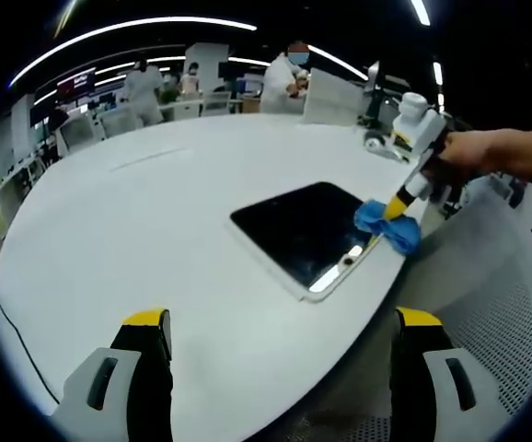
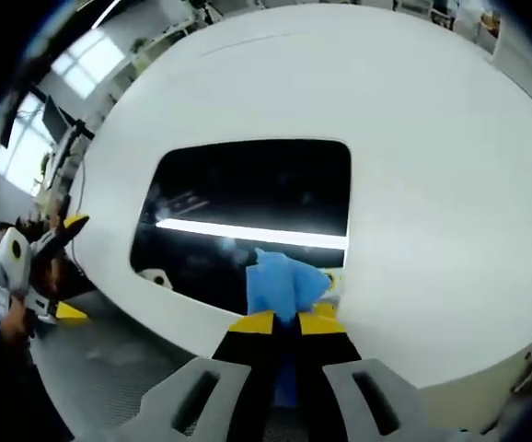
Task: Wipe the mirror surface with the cleaning cloth until all visible marks leave the cleaned area.
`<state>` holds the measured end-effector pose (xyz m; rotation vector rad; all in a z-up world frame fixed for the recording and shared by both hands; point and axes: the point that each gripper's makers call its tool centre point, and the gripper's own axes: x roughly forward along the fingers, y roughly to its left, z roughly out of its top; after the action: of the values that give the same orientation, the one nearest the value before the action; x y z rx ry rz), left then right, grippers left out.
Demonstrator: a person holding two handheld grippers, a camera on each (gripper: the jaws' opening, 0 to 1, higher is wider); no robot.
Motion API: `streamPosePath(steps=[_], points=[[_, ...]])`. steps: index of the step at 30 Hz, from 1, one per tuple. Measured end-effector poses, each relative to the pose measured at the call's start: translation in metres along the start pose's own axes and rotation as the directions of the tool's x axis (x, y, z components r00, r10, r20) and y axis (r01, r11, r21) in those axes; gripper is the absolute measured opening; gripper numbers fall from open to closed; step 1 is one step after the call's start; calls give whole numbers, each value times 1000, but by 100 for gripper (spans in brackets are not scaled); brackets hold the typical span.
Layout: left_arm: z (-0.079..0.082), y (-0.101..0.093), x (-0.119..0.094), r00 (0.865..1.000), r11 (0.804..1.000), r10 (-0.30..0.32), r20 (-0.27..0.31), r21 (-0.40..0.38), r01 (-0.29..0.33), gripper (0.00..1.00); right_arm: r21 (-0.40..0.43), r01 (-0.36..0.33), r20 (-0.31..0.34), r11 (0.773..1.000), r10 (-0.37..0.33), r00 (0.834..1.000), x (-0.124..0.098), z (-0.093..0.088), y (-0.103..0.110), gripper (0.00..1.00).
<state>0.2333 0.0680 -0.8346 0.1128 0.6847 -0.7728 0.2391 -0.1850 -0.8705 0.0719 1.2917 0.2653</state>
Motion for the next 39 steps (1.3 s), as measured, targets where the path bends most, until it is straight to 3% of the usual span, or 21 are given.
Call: streamPosePath(steps=[10,26,39], points=[[0,-1,1,1000,1000,-4,-1,2,4,100,-6,5,-4,1000,-5,1000,0,1,0,2],[-1,0,1,1000,1000,-4,-1,-5,4,100,-22,30,1,999,-30,1000,4,23,-8,1],[0,0,1,1000,1000,-7,2,-4,7,100,-18,37,-3,999,-37,999,13,52,-12,1]])
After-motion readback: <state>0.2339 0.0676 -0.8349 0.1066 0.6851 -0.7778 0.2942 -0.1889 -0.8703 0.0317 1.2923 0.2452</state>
